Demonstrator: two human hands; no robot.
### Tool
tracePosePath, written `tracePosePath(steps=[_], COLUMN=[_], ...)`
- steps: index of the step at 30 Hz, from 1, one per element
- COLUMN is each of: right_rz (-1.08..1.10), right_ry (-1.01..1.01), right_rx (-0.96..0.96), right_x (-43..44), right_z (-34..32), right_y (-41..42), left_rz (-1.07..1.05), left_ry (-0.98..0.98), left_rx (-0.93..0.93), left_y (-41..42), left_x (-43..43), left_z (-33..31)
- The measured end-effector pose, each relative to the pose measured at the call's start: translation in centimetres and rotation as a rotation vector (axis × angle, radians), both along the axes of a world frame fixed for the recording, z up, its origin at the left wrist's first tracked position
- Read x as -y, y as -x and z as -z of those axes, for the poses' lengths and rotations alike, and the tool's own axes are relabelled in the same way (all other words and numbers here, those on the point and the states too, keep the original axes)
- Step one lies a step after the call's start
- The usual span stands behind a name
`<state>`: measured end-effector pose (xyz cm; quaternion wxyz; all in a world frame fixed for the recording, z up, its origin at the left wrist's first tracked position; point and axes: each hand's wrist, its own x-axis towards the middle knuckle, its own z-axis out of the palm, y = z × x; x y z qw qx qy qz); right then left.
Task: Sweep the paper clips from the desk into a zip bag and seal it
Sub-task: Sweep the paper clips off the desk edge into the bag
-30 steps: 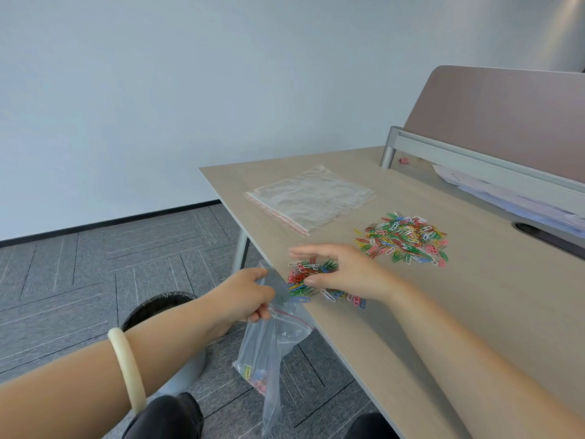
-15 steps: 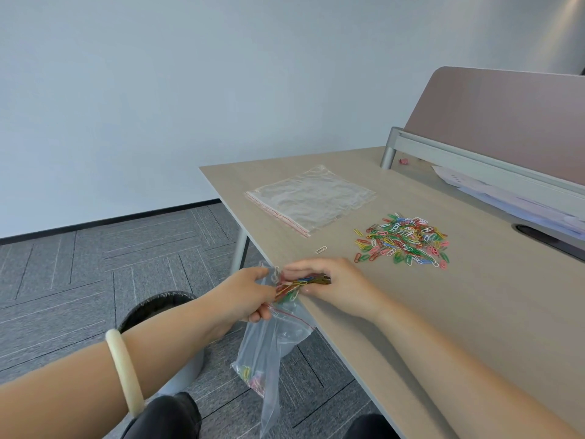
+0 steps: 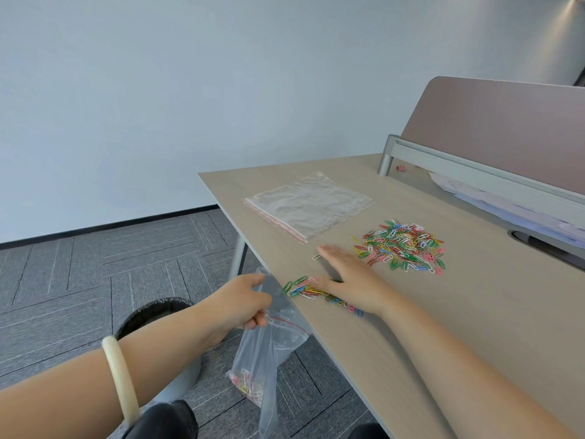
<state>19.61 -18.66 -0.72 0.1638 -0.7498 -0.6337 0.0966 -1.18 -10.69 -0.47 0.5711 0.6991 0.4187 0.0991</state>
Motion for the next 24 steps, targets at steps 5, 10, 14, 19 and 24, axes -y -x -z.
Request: tracePosePath(steps=[5,10,14,19,24], right_rz=[-0.024,-0.059,-0.021,-0.074,-0.108], right_ry=[-0.085,-0.120,-0.173,0.126,-0.027], right_rx=[-0.363,-0.634,-0.600,-0.153,-0.241], right_x=[-0.7,0.6,2.6,4.4,2.0], right_z=[0.0,-1.1,-3.2,-0.9,0.3], right_y=[1.6,1.9,-0.6,-1.0,1.6], left_rz=[0.001,0.009,0.016,0.025,0.030], left_ry=[-0.003,-0.001,-0.001,0.003,0.009], left_rx=[-0.008,-0.010,-0.014,-0.008,-0.011], left_y=[-0.1,0.0,0.1,0.2,0.2], left_x=[0.2,0.8,0.9,0.8,0.5], left_z=[-0.2,-0.4,-0.4,-0.4,-0.4])
